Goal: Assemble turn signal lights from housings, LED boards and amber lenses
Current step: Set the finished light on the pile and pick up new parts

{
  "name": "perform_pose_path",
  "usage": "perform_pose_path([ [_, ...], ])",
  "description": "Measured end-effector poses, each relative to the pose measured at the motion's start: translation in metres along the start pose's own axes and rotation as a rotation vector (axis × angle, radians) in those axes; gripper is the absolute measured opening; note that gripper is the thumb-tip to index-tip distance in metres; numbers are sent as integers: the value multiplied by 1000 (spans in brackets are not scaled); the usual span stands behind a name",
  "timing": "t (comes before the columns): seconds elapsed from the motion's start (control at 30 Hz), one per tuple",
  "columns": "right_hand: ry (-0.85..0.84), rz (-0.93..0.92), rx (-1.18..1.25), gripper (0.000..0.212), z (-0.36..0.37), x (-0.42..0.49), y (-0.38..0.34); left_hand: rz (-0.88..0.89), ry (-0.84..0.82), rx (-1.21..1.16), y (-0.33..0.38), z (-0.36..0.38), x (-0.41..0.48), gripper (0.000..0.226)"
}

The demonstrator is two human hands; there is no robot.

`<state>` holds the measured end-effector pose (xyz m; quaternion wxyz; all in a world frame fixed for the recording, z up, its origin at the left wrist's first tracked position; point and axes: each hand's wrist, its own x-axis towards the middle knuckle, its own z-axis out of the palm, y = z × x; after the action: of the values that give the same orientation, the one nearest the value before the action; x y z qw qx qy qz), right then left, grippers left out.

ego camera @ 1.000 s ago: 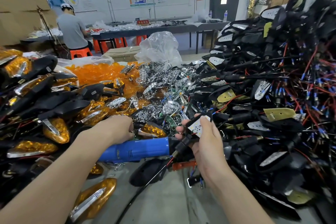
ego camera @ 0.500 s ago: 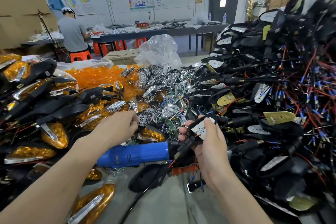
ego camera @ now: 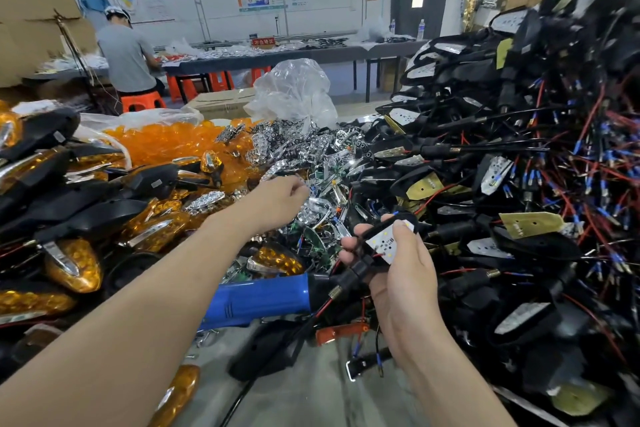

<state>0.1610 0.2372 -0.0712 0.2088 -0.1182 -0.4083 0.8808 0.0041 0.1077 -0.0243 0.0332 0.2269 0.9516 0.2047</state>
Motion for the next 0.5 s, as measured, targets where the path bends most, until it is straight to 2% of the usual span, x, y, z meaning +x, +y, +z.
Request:
perform_pose_path([
  [0.1, -12, -2, -12, 27, -2, 1, 2, 15, -155, 113, 10, 10, 7, 47],
  [0.17, -17, -5, -15, 26, -2, 1, 2, 5, -163, 207, 11, 14, 10, 52],
  [0.27, -4, 6, -14, 27, -1, 0, 1, 49, -168, 182, 7, 13, 7, 49],
  [0.33, 2, 11, -19, 39, 0, -2, 0, 80, -213, 147, 2, 9, 0, 51],
  [0.4, -3, 19, -27, 59, 2, -3, -1, 86, -215, 94, -3, 4, -6, 52],
  [0.5, -18, 21, -21, 64, 4, -5, -3, 86, -179, 46, -6, -2, -11, 51],
])
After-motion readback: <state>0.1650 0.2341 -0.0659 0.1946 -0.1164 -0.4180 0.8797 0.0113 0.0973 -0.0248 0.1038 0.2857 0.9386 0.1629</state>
